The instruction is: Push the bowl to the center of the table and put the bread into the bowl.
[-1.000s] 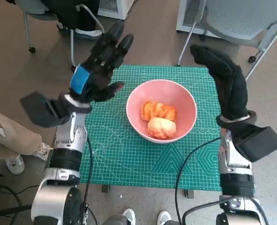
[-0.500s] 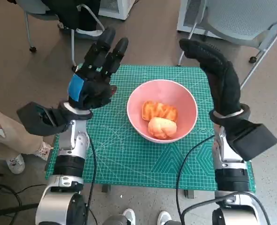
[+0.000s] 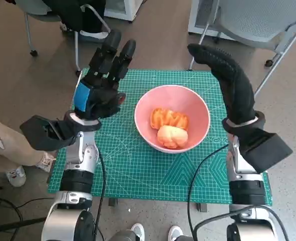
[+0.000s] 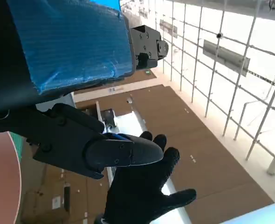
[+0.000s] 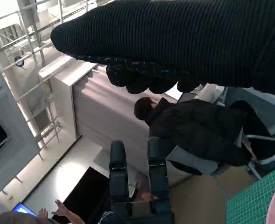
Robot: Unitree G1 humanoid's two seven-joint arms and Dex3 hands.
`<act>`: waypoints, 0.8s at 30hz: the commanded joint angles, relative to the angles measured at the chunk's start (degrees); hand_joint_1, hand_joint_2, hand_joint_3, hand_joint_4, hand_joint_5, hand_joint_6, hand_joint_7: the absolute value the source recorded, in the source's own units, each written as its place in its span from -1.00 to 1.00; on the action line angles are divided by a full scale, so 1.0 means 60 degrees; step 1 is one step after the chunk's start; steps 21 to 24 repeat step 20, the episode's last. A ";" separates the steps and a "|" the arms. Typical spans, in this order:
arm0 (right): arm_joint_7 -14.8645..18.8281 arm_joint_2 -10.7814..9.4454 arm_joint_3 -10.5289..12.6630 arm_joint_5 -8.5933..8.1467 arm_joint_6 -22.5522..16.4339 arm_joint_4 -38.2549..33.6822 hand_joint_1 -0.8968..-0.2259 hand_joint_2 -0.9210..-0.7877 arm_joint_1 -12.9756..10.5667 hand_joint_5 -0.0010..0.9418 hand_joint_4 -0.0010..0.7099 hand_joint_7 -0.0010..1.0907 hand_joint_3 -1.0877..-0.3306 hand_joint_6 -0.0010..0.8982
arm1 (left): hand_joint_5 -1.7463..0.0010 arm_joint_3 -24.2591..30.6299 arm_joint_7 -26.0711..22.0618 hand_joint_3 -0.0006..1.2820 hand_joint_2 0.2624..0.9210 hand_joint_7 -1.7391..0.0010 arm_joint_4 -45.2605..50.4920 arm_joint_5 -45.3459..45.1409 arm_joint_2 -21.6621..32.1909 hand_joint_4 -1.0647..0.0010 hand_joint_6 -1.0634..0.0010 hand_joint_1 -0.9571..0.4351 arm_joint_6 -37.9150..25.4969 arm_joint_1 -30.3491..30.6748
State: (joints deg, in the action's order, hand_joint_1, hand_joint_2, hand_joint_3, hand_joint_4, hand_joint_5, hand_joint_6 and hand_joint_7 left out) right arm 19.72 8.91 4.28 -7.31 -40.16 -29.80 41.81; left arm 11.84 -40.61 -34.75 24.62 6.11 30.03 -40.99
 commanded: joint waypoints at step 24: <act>0.0063 -0.0117 -0.0042 -0.0139 0.0141 -0.0067 -0.40 -1.00 -0.0440 -0.99 -0.49 -0.17 -0.39 -0.97 | 1.00 -0.0211 0.0445 -0.41 1.00 0.96 -0.0342 -0.0770 0.0014 1.00 0.84 -0.49 0.0432 0.0083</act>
